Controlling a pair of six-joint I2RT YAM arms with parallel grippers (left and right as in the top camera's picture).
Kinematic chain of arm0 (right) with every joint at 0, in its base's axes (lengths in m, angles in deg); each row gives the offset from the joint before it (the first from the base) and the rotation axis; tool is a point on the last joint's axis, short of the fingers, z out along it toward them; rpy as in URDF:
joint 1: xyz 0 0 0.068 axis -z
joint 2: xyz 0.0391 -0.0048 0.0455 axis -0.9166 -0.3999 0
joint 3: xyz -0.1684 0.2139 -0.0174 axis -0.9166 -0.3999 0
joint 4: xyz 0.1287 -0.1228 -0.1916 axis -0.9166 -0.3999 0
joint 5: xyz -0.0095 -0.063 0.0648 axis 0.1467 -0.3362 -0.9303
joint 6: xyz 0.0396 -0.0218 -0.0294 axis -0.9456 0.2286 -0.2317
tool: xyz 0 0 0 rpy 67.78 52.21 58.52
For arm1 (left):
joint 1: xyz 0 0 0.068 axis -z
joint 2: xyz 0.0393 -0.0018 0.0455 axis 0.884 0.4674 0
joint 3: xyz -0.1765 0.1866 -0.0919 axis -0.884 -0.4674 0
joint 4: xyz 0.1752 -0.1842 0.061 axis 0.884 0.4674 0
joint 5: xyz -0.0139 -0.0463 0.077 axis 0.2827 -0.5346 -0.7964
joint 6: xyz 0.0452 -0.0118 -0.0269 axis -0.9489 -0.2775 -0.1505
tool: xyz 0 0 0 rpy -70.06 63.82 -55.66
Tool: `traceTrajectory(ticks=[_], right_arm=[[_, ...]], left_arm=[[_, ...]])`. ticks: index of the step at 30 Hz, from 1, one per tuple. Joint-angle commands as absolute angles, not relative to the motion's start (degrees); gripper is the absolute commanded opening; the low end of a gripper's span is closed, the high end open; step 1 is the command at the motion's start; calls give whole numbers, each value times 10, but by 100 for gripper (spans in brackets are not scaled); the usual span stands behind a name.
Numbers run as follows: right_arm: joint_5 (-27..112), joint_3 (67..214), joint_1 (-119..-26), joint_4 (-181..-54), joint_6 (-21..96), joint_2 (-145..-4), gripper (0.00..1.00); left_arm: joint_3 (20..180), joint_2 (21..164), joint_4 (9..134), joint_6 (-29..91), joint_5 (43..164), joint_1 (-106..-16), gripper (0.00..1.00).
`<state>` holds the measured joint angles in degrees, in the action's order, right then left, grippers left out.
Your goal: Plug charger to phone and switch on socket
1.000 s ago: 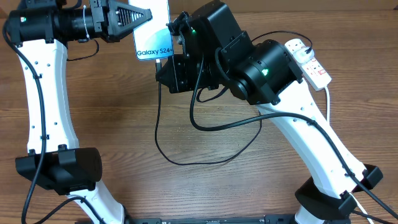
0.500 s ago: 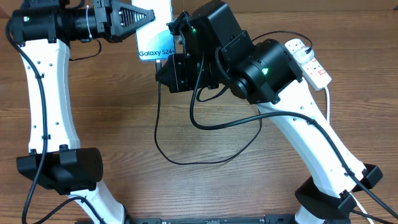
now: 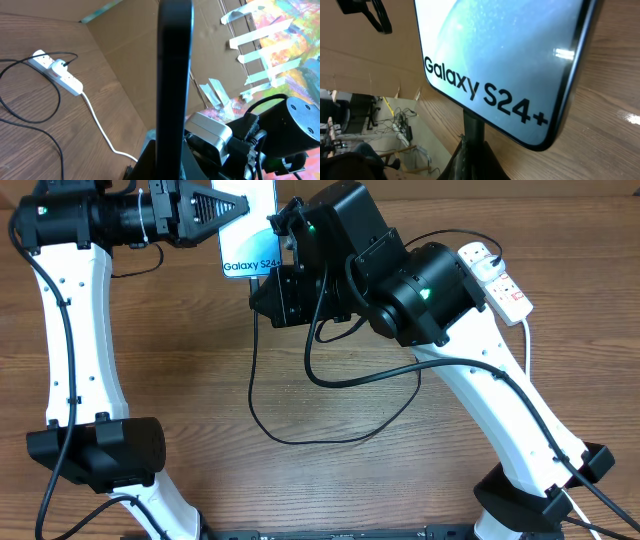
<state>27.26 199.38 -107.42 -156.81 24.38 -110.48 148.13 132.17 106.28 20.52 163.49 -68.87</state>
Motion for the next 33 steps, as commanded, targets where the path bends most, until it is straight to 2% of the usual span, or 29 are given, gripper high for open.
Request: traceTrajectory(ticks=[1,17,19,21,22,25,26,30,33], right_arm=[[283,1993,-1057,-1556,251,-1109,4],[283,1993,-1031,-1541,289,-1109,6],[283,1993,-1030,-1542,289,-1109,22],[283,1993,-1030,-1544,289,-1109,32],[283,1993,-1030,-1545,289,-1109,41],[283,1993,-1030,-1550,289,-1109,81],[283,1993,-1029,-1553,289,-1109,86],[283,1993,-1015,-1576,289,-1109,89],[299,1993,-996,-1607,289,-1109,96]], left_arm=[[1498,1316,1076,187,1663,-685,4],[1498,1316,1122,160,1662,-685,4],[1498,1316,1122,160,1653,-685,4],[1498,1316,1122,160,1638,-685,4],[1498,1316,1122,160,1627,-685,4],[1498,1316,1122,160,1579,-685,4],[1498,1316,1122,163,1558,-685,4],[1498,1316,1122,169,1471,-685,4],[1497,1317,1127,185,1355,-684,4]])
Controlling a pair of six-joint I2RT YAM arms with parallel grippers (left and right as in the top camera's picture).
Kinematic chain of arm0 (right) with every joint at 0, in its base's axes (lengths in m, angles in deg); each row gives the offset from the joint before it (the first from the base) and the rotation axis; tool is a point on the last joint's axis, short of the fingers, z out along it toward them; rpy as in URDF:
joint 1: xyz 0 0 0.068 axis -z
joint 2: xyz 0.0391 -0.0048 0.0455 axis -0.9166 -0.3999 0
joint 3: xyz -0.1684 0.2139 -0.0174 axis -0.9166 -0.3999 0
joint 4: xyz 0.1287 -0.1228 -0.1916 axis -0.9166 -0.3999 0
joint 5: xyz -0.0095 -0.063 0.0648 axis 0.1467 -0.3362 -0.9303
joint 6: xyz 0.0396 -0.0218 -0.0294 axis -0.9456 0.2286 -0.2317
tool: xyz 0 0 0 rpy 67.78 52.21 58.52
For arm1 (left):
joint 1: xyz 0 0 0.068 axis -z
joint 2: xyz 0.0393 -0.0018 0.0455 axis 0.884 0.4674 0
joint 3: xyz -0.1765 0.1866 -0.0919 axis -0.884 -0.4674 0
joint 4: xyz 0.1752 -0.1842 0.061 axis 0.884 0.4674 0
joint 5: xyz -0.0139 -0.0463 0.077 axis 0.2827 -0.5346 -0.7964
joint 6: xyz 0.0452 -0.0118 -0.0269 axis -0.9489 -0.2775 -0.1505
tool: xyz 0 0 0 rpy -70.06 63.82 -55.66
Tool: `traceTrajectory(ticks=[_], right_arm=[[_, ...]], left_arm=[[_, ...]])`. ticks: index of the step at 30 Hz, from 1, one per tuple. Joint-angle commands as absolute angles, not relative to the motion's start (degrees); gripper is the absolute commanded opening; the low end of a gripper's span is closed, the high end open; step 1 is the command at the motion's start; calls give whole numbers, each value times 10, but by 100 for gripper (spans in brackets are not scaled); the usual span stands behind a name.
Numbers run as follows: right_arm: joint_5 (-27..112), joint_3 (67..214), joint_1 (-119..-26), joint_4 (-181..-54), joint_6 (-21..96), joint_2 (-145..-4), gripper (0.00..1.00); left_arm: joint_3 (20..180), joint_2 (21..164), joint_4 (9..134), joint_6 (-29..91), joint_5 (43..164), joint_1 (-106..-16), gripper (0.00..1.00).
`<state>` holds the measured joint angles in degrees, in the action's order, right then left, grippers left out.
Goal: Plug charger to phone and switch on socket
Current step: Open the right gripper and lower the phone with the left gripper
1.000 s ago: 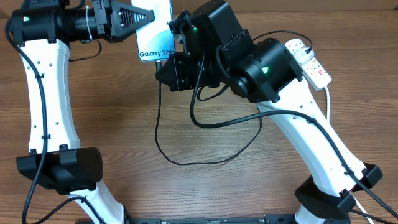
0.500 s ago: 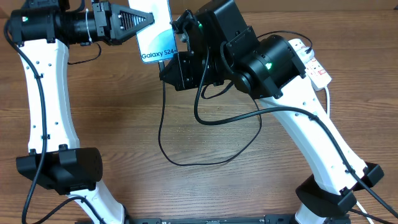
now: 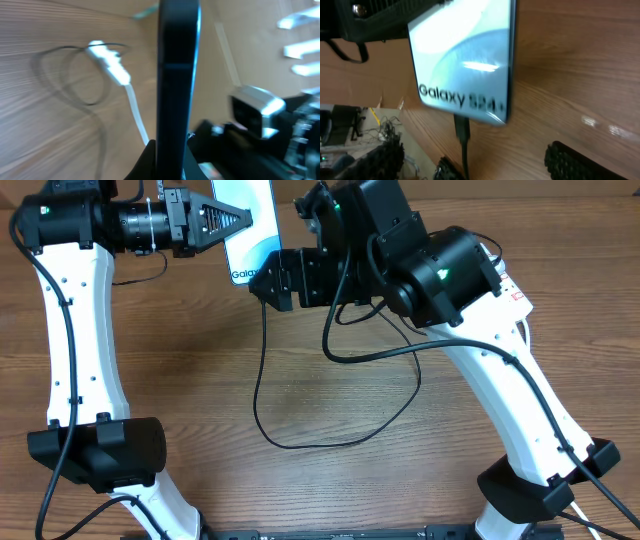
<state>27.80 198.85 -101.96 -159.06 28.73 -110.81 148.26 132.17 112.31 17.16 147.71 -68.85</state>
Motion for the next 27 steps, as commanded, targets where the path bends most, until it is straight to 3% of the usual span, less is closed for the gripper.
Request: traceTrajectory(ticks=[1,5,17,27], right_arm=[[310,1993,-989,-1619,289,-1109,98],[376,1993,-960,-1674,289,-1109,100],[577,1993,-879,-1776,241,-1121,100],[586,1993,-826,-1782,242,-1170,100]], left_arm=[[1497,1317,1131,190,1321,-683,4],[1496,1333,1160,187,1239,-668,4],[1496,1500,1177,132,1194,-537,4],[1496,1597,1140,103,1171,-492,4]])
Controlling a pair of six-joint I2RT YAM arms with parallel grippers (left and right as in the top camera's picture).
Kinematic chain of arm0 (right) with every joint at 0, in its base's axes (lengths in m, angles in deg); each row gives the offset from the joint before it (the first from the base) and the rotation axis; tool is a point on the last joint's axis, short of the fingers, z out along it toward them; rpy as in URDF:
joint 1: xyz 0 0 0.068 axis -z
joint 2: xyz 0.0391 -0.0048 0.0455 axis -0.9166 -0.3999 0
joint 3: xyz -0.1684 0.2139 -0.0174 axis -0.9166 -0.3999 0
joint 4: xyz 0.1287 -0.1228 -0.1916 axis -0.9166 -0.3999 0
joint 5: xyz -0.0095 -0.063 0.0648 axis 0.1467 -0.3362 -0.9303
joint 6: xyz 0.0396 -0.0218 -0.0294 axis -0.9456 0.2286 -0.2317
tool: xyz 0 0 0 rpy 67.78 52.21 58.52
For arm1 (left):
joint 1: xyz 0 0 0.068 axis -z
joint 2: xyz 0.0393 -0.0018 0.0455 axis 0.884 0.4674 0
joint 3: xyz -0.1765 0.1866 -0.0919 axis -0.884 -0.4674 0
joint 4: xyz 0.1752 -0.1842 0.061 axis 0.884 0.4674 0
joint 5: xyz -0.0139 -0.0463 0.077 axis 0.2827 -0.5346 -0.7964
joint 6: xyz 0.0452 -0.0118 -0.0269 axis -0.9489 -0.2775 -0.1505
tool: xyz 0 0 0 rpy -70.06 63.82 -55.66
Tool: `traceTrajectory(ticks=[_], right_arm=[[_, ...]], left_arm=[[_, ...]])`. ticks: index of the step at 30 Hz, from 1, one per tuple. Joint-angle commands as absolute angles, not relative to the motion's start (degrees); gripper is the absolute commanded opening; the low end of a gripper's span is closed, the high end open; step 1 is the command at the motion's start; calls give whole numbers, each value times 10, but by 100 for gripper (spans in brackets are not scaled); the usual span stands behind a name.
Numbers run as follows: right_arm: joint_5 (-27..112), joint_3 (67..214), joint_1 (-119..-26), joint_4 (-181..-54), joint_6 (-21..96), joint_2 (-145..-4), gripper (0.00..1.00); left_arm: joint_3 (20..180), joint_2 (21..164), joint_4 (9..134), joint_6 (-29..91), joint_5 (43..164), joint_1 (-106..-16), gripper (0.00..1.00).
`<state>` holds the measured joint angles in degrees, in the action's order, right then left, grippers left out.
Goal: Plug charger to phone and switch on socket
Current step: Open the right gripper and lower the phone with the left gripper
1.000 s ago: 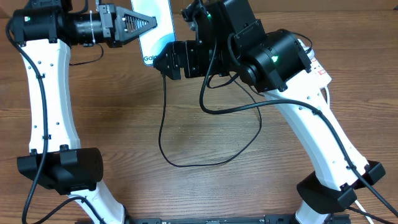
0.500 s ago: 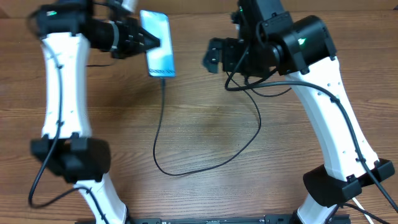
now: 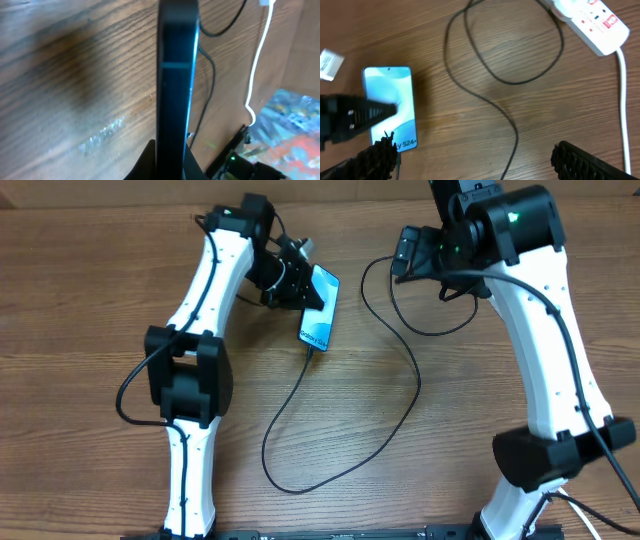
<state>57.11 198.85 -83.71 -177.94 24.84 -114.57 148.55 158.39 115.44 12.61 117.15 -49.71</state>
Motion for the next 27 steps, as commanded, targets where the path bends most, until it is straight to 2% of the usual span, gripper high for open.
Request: traceTrajectory(ticks=[1,7,27], right_arm=[[585,1993,-825,-1783,242,-1175,100],[587,1993,-824,-1784,244,-1205,100],[598,1993,-824,-1779,244,-1211,100]], left_arm=[[1496,1601,1132,105,1167,-492,4],[1496,1629,1102,148,1156,-495,4],[1496,1644,1113,169,1065,-484,4]])
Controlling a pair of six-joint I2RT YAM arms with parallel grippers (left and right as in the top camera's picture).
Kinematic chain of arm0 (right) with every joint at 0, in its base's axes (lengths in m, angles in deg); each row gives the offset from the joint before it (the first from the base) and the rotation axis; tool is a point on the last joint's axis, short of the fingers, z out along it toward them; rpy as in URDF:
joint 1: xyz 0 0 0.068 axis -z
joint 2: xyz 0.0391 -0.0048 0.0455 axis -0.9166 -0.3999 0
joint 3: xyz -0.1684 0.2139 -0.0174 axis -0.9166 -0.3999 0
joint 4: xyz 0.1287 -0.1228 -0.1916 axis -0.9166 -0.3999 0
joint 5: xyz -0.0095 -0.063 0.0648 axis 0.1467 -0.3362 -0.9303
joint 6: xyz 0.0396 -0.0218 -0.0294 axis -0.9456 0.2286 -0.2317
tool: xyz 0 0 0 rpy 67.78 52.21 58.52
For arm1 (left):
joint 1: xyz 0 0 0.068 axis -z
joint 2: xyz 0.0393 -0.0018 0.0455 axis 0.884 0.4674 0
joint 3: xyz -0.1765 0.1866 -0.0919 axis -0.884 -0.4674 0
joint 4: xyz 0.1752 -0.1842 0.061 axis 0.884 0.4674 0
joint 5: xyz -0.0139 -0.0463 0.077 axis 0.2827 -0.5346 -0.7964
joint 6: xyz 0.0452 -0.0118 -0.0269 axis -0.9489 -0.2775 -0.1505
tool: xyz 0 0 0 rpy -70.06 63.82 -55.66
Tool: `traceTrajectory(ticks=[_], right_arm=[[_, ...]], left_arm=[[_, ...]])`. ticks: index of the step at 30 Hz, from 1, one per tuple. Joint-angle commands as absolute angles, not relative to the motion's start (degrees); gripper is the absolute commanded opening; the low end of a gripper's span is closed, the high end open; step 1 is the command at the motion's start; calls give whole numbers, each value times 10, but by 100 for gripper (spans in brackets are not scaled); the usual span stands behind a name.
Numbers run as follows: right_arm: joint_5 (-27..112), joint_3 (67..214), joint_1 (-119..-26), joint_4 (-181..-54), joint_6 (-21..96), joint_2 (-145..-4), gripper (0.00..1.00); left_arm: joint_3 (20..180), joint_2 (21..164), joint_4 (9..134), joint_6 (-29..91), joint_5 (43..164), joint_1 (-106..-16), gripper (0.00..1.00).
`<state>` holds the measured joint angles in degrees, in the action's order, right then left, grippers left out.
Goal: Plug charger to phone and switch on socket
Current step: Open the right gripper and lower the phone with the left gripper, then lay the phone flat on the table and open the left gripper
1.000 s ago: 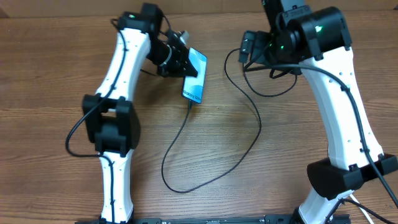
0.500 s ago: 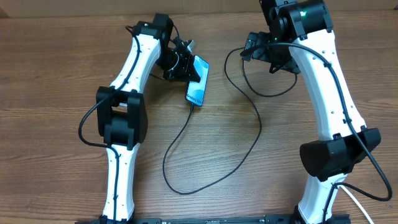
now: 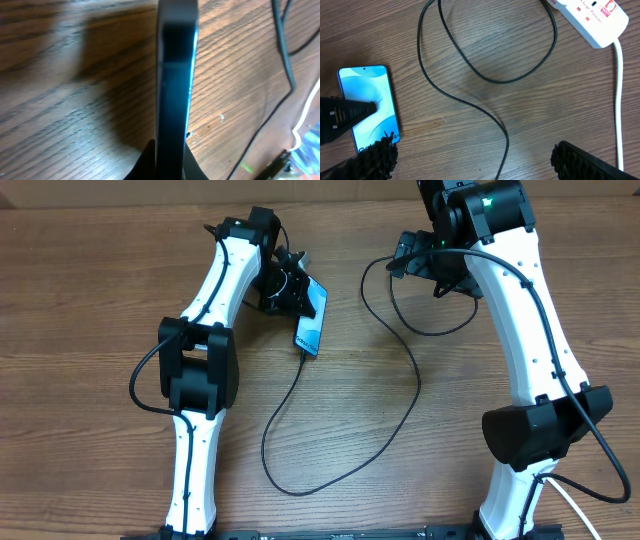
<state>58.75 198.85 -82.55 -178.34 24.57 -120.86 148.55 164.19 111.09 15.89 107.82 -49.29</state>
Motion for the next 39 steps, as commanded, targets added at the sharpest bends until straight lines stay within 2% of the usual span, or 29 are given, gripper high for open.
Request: traceTrajectory(ticks=[1,9,17,22,24,39], right_arm=[[601,1993,-824,-1779,244,-1211,100],[606,1993,-824,-1778,244,-1211,100],[613,1993,-822,-1775,243,-1211,100],[613,1993,-812,-1777,243,-1211,100],[613,1993,-808,-1779,243,-1211,100],[613,1993,-796,-1779,243,-1213,100]], left_arm=[[1496,1644,1113,169,1065,-483,4],[1494,1645,1113,180,1023,-477,5],[1492,1645,1112,180,1020,-477,13],[1492,1645,1113,180,1009,-477,13],[1492,1645,1114,180,995,-477,18],[1492,1645,1121,180,947,-477,17]])
